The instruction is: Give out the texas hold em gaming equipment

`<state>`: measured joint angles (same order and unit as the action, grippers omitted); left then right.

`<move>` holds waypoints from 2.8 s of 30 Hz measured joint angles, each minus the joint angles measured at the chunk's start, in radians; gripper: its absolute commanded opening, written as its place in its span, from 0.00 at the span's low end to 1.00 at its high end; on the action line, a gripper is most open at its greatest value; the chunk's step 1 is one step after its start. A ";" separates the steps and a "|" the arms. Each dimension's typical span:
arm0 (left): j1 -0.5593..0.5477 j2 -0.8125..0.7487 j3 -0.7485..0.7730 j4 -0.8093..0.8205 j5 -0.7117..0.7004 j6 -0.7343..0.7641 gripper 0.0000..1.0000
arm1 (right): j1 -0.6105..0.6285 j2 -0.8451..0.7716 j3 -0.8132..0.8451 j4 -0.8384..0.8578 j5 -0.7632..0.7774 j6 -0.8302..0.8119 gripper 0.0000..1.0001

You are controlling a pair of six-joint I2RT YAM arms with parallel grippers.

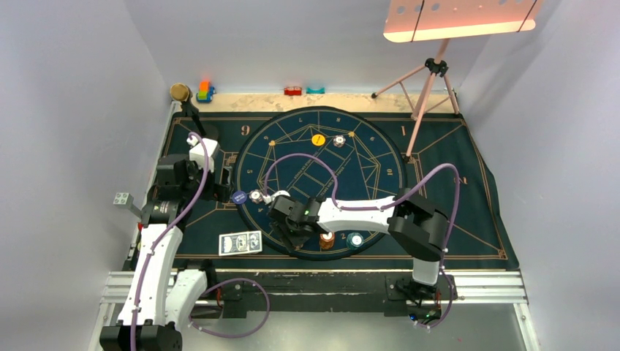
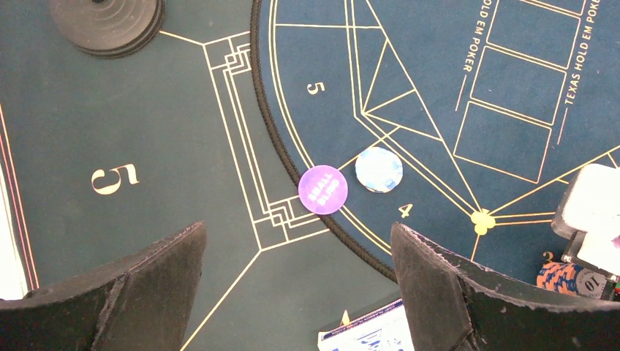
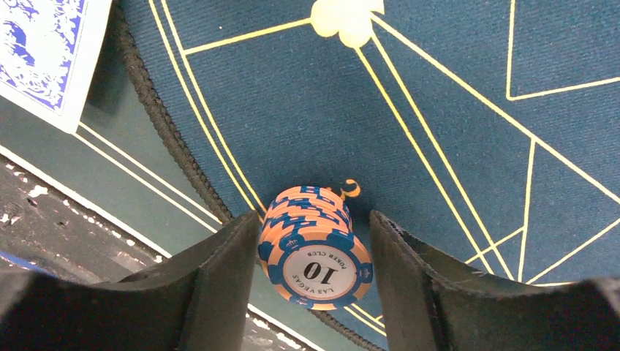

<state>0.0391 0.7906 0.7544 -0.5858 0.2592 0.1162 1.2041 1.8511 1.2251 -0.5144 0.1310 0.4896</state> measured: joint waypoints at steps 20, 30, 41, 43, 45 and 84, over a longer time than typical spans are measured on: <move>0.000 -0.004 0.000 0.000 0.000 0.000 1.00 | 0.004 -0.015 -0.002 -0.010 0.000 0.001 0.60; 0.000 -0.008 0.000 0.000 0.000 0.000 1.00 | 0.008 -0.015 -0.002 -0.019 0.004 0.001 0.37; 0.000 -0.008 0.000 0.000 0.000 0.000 1.00 | 0.008 -0.061 0.048 -0.088 0.029 -0.001 0.23; 0.000 -0.008 0.000 0.000 0.000 0.000 1.00 | 0.008 -0.078 0.070 -0.103 0.042 -0.004 0.23; 0.000 -0.008 0.000 0.000 0.000 0.000 1.00 | 0.006 -0.103 0.090 -0.121 0.065 -0.009 0.22; 0.000 -0.014 0.000 0.000 0.001 0.000 1.00 | -0.610 -0.416 -0.435 -0.132 0.112 0.254 0.54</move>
<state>0.0391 0.7761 0.7540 -0.5858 0.2600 0.1165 0.5945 1.4349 0.7906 -0.6460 0.2432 0.7441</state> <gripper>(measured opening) 0.995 0.462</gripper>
